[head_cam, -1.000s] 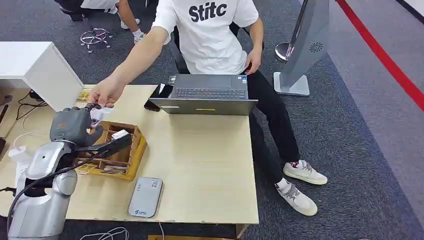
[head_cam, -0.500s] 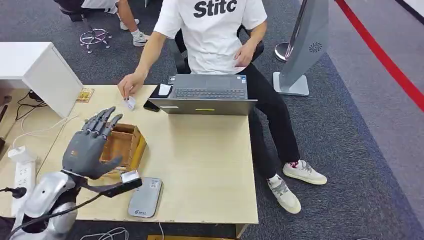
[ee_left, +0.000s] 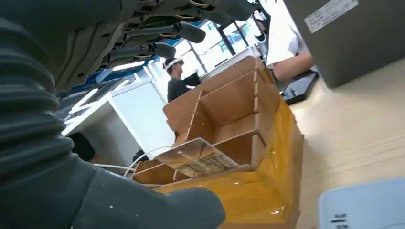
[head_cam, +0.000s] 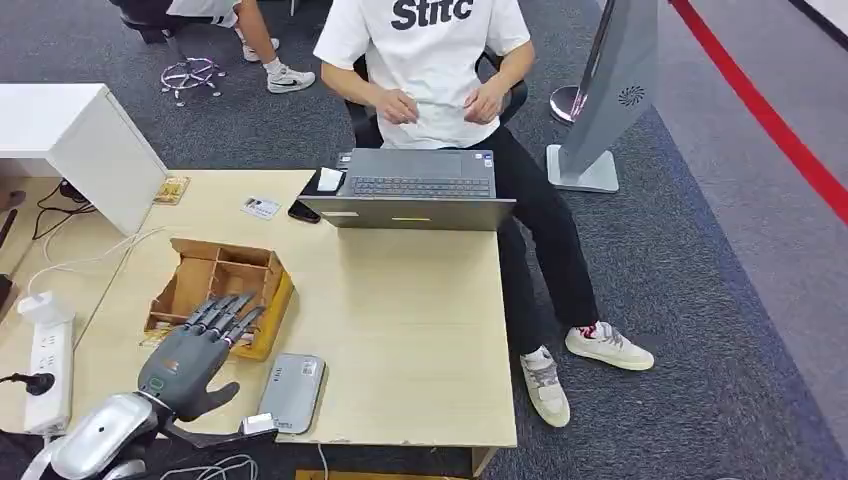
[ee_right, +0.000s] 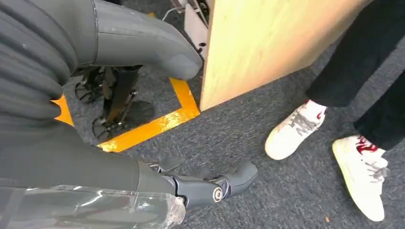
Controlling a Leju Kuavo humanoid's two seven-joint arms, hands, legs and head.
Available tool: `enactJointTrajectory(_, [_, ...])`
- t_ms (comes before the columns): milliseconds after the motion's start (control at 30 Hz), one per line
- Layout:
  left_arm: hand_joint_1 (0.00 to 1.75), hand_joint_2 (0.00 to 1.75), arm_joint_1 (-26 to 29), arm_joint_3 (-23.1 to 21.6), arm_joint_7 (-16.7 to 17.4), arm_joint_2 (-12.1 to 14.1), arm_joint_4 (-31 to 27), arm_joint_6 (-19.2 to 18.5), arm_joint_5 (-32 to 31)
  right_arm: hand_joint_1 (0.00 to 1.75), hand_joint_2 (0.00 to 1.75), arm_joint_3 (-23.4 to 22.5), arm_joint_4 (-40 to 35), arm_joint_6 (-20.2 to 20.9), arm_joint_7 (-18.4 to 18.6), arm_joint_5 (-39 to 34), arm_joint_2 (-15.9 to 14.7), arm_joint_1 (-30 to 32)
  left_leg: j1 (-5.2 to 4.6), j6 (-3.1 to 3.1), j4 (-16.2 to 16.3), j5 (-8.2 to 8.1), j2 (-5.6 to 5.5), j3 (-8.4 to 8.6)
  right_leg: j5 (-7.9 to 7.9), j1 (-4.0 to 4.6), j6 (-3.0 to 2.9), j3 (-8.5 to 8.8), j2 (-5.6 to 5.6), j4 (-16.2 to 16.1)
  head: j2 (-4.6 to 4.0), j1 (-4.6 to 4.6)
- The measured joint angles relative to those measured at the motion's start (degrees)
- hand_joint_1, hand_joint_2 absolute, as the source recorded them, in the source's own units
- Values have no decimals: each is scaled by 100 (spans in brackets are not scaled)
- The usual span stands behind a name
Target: Pass the card to the sensor for recognition and then transmit it.
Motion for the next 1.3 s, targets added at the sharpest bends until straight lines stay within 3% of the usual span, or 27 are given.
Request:
enactJointTrajectory(233, [0,175,-222,227,70,-175,172,87,-214,0,175,28,2,-170,30,-197,0,-1,-1,0,0,0,0,0,0,-1,0,1,1,0,0,0])
enactJointTrajectory(500, [0,175,-355,334,111,-324,341,-70,-341,0,175,111,9,-221,70,-264,0,-16,0,1,0,1,-1,1,1,-1,0,1,-1,0,0,2])
enactJointTrajectory(900, [0,175,-345,343,109,-400,603,-271,-411,0,175,127,26,-212,85,-175,-2,-32,-1,2,0,1,-2,-2,1,-1,0,1,-2,0,0,2])
enactJointTrajectory(1300, [0,175,-352,513,207,-415,819,-83,-638,0,175,127,55,-179,61,-179,-2,-44,0,1,0,1,-2,0,0,0,0,1,-2,0,0,2])
